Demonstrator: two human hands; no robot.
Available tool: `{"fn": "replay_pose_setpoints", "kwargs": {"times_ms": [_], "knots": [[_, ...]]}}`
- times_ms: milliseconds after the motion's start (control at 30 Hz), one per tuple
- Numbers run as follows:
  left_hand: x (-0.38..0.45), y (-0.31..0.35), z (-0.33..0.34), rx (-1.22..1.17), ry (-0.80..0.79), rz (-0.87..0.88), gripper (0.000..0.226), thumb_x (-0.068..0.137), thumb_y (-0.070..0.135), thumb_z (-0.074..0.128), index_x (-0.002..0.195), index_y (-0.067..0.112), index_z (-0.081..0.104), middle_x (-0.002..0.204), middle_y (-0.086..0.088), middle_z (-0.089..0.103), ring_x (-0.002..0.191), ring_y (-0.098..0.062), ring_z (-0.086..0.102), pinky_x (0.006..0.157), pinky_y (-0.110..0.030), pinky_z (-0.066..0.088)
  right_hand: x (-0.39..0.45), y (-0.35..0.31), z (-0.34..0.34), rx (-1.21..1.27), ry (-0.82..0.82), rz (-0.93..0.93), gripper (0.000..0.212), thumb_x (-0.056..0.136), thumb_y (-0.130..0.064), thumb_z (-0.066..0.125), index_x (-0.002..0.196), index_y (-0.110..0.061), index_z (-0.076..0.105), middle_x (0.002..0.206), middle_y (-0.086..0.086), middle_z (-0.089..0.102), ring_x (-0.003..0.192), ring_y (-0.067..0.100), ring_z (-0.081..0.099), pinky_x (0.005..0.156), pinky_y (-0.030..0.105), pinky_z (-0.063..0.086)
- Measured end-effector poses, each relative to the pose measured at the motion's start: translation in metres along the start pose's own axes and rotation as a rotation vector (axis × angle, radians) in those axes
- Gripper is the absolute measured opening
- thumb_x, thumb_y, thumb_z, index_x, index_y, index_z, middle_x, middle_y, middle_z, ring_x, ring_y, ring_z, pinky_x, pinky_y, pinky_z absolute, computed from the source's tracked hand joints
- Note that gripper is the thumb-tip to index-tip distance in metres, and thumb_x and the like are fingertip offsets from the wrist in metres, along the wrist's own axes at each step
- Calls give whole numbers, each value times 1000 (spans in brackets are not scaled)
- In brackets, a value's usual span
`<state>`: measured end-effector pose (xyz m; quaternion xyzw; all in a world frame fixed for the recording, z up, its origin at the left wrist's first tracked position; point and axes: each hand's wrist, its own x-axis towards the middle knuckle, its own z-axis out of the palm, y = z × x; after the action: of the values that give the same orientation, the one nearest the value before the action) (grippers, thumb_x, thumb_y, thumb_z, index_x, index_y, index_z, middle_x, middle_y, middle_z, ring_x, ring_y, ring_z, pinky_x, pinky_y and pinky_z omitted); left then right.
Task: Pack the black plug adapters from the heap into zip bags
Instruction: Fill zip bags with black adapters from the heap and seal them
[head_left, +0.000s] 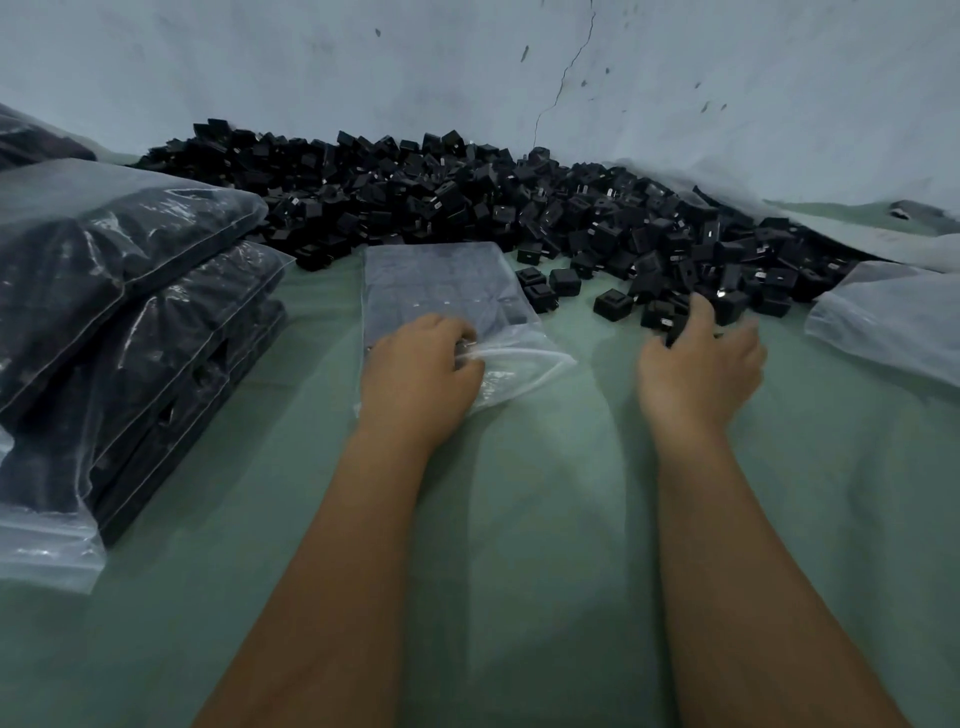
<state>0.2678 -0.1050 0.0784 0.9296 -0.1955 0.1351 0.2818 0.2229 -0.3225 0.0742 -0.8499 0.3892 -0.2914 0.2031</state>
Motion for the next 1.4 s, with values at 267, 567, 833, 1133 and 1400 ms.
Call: {"fn": "replay_pose_setpoints", "kwargs": {"times_ms": [267, 567, 833, 1133, 1400], "knots": [[0, 2, 1, 4, 22, 8, 34, 88, 25, 56, 120, 20, 64, 118, 0, 63, 110, -21, 54, 94, -37, 42, -4, -5, 12, 26, -183, -133, 41, 86, -24, 51, 126, -30, 54, 129, 3, 42, 114, 29, 46, 101, 37, 32], [0, 3, 1, -28, 34, -11, 35, 89, 30, 53, 122, 22, 63, 116, 2, 64, 109, -19, 55, 94, -37, 42, -13, -14, 22, 104, -239, -274, 46, 82, -26, 57, 128, -29, 54, 123, 0, 58, 115, 26, 46, 94, 35, 36], [0, 2, 1, -52, 33, -25, 34, 90, 30, 52, 121, 23, 63, 115, 3, 63, 108, -18, 55, 94, -38, 42, -14, -18, 22, 353, -241, -188, 30, 79, -33, 62, 109, -26, 61, 93, -14, 59, 91, 12, 58, 79, 30, 48], [0, 1, 1, -62, 27, -26, 34, 90, 31, 53, 121, 23, 63, 114, 3, 63, 106, -17, 55, 94, -38, 43, -9, -10, 20, 76, -113, -120, 40, 91, -42, 46, 62, -16, 54, 73, 6, 58, 85, 33, 57, 69, 34, 42], [-1, 4, -1, -82, 25, -41, 35, 91, 31, 51, 124, 24, 62, 117, 3, 64, 108, -17, 55, 95, -37, 43, -13, -14, 24, 94, -200, -310, 29, 85, -50, 57, 107, -31, 62, 96, -9, 62, 98, 17, 42, 79, 30, 29]]}}
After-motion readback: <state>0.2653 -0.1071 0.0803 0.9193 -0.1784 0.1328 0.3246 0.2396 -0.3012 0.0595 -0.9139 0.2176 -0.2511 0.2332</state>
